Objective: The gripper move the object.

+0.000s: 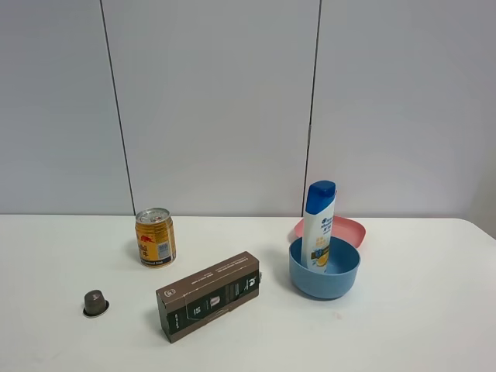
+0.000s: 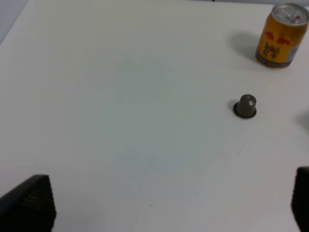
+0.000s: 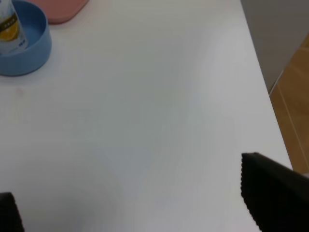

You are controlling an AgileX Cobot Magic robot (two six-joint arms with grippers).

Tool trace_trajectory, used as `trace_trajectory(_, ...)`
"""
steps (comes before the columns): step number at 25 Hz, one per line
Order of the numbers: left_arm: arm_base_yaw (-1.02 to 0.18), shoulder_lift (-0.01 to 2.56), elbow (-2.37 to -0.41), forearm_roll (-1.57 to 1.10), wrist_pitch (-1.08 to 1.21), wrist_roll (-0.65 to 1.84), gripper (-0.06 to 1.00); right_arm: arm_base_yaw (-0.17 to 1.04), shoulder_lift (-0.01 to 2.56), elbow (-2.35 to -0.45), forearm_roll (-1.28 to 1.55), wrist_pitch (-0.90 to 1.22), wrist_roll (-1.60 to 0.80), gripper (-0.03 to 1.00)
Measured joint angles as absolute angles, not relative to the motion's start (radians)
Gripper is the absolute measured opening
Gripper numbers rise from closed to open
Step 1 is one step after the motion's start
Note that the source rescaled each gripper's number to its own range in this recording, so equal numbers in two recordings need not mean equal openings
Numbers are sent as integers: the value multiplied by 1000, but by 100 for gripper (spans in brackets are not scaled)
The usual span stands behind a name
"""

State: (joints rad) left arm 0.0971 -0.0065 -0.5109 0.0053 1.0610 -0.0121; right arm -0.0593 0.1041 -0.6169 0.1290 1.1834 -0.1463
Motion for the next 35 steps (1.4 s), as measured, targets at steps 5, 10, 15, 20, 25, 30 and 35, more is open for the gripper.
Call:
trace_trajectory(5, 97, -6, -511, 5, 1061, -12, 100, -59, 57, -617, 129, 1175, -146, 77)
trace_trajectory(10, 97, -6, -511, 5, 1061, -12, 100, -59, 57, -617, 129, 1126, -146, 77)
trace_trajectory(15, 97, -6, -511, 5, 1061, -12, 100, -59, 57, -611, 129, 1106, -146, 77)
trace_trajectory(20, 97, -6, -511, 5, 1061, -12, 100, -59, 29, -555, 150, 1063, -146, 77)
trace_trajectory(25, 97, -6, -511, 5, 1061, -12, 100, -59, -2, -523, 122, 1061, -146, 77)
trace_trajectory(30, 97, -6, -511, 5, 1061, -12, 100, -59, -2, -511, 122, 1060, -146, 77)
trace_trajectory(35, 97, -6, -511, 5, 1061, -12, 100, -59, -2, -499, 126, 1065, -146, 77)
